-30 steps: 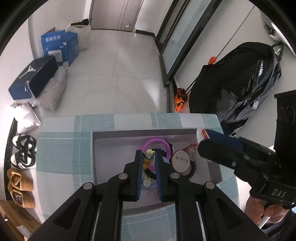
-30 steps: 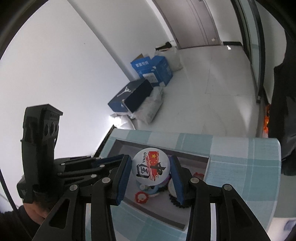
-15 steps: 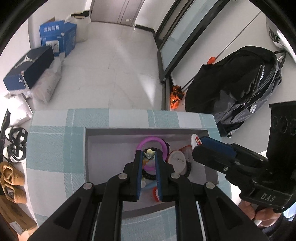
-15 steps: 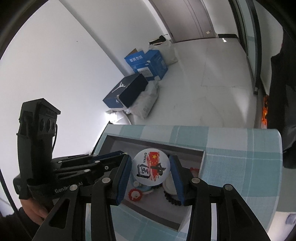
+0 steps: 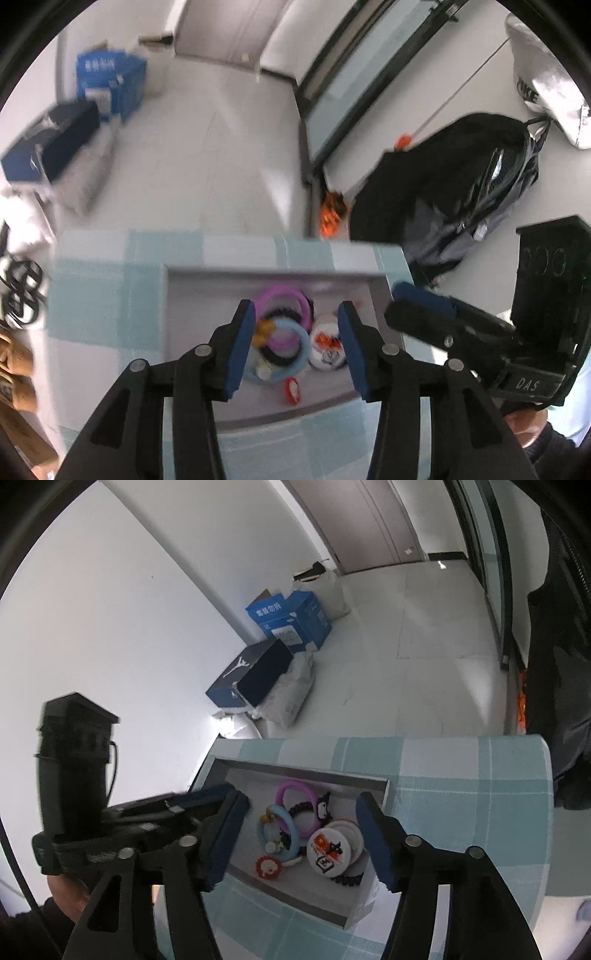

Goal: Organize jewelry

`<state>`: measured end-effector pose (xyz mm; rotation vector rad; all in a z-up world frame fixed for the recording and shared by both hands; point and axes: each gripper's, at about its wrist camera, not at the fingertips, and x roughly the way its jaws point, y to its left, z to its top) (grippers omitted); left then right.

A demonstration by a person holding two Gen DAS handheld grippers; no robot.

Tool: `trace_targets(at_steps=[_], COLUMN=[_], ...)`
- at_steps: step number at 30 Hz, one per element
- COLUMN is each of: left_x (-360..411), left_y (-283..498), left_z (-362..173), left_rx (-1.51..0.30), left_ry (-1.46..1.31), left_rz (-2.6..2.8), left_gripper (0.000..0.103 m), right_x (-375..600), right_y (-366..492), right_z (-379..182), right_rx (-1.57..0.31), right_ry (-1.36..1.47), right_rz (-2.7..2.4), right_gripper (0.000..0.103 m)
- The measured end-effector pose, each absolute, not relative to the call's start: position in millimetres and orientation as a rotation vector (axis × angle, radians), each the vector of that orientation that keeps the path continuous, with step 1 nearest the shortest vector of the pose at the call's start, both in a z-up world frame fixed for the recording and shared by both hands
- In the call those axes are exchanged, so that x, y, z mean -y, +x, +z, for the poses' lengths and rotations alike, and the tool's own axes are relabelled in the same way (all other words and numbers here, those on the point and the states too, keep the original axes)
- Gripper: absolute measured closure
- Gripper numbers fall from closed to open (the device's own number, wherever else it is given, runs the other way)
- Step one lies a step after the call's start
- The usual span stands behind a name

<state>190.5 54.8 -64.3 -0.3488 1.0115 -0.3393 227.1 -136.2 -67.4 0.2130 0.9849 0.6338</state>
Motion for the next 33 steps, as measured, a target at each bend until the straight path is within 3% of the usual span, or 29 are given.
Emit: trace_targets(at_steps=[2, 3, 10, 20, 24, 30, 33], left_x=[-60, -63, -72, -55, -53, -52, -55], left_y=[188, 188, 180, 132, 105, 74, 57], left_z=[-57, -55, -47, -16, -11, 0, 6], left_rx=[-0.98, -0.974, -0.948, -0.817, -0.801, -0.797, -0.778], left_ry=[-0.349, -0.354, -0.358, -0.231, -0.197, -0.188, -0.194], left_rz=[-0.322, -0.303, -0.254, -0.205, -0.153, -0.097, -0.067], left_gripper=[0.056, 0.048, 0.047, 0.046, 0.033, 0.032, 0.022], right_x=[136, 136, 139, 155, 158, 165, 170], right_y=[226, 226, 211, 168, 142, 112, 94], right_z=[-66, -64, -44, -24, -4, 3, 2], right_rx=[-0.982, -0.981, -0.947, -0.904, -0.84, -0.811, -0.808], right_ry=[0.209, 0.209, 0.175, 0.176, 0.137, 0.153, 0.173], right_rz=[0.63, 0.634, 0.611, 0.589, 0.579, 0.563, 0.564], right_gripper=[0.03, 0.028, 0.018, 0.014, 0.01, 0.009, 0.009])
